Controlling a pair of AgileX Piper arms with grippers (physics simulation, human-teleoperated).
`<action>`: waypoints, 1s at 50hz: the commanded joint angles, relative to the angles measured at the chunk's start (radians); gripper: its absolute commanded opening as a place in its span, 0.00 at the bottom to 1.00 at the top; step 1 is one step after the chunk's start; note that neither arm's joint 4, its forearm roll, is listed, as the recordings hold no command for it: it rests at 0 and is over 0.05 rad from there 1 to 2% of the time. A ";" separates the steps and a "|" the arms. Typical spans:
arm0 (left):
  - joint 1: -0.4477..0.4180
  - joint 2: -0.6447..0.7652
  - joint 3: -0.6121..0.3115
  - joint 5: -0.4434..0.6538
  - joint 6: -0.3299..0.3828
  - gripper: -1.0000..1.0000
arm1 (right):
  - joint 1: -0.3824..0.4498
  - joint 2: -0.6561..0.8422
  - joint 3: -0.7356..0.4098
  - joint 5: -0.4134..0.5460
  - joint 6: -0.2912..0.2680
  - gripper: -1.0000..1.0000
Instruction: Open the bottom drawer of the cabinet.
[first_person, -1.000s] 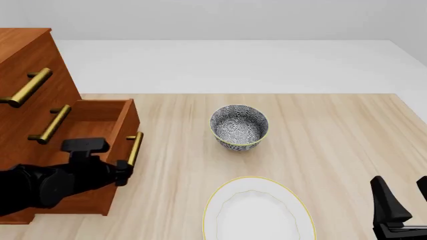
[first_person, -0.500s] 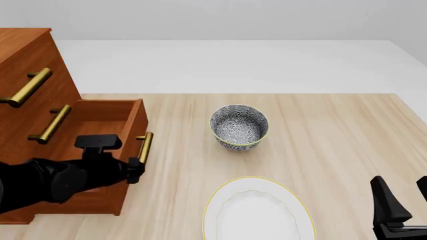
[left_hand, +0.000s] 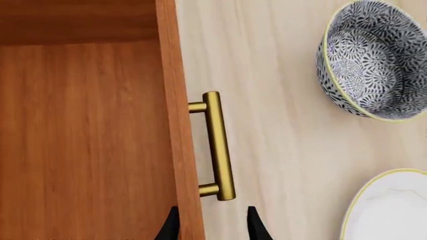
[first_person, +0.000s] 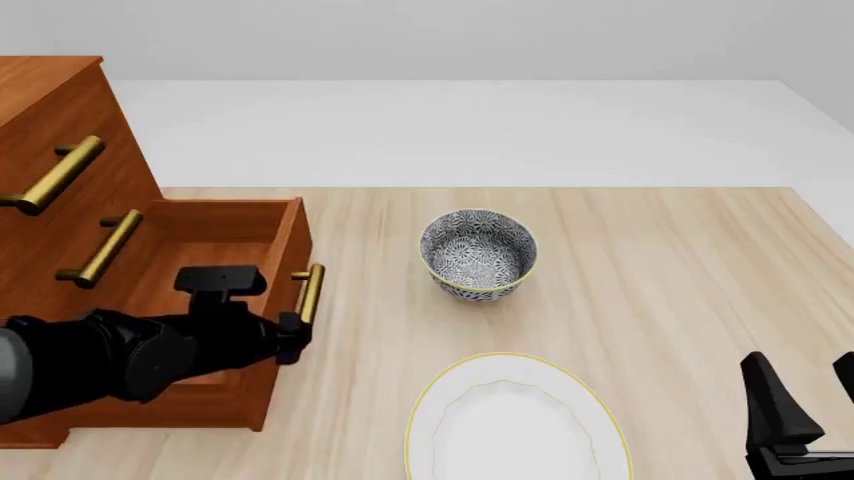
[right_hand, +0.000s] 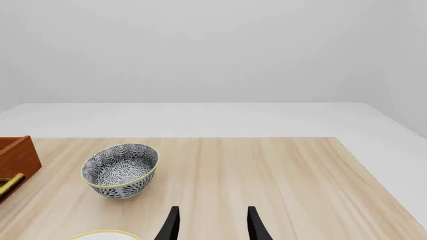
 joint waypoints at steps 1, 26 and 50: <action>-0.057 0.030 -0.024 -0.019 -0.014 1.00 | 0.000 0.000 0.000 0.000 0.000 1.00; -0.103 0.002 -0.051 0.013 -0.010 1.00 | 0.000 0.000 0.000 0.000 0.000 1.00; 0.024 -0.259 -0.078 0.171 0.104 1.00 | 0.000 0.000 0.000 0.000 0.000 1.00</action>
